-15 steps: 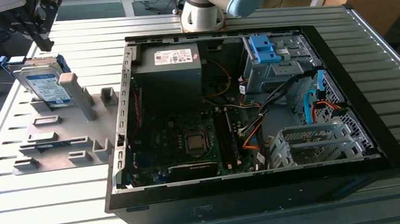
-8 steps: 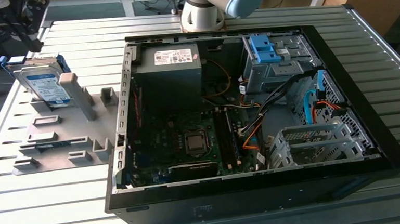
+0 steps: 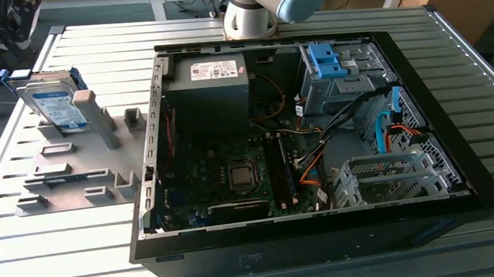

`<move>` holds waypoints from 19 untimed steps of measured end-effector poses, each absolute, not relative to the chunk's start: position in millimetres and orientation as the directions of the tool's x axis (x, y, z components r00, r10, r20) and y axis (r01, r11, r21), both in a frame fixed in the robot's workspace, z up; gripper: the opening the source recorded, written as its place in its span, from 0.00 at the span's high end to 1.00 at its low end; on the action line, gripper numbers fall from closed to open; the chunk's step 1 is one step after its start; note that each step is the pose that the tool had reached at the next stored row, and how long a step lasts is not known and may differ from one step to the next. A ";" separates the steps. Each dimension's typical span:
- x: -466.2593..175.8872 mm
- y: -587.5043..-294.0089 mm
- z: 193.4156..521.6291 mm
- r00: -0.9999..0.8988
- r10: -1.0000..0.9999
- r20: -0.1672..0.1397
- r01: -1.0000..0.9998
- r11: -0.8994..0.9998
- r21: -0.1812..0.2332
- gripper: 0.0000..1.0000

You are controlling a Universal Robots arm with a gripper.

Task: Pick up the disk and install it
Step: 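Reach for the disk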

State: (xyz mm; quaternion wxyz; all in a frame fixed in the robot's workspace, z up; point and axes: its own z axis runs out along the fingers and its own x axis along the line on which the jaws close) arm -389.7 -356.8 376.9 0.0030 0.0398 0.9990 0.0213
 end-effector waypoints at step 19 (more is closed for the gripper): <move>-429.8 -343.7 374.3 -1.000 0.022 -0.004 0.022 0.999 0.042 0.89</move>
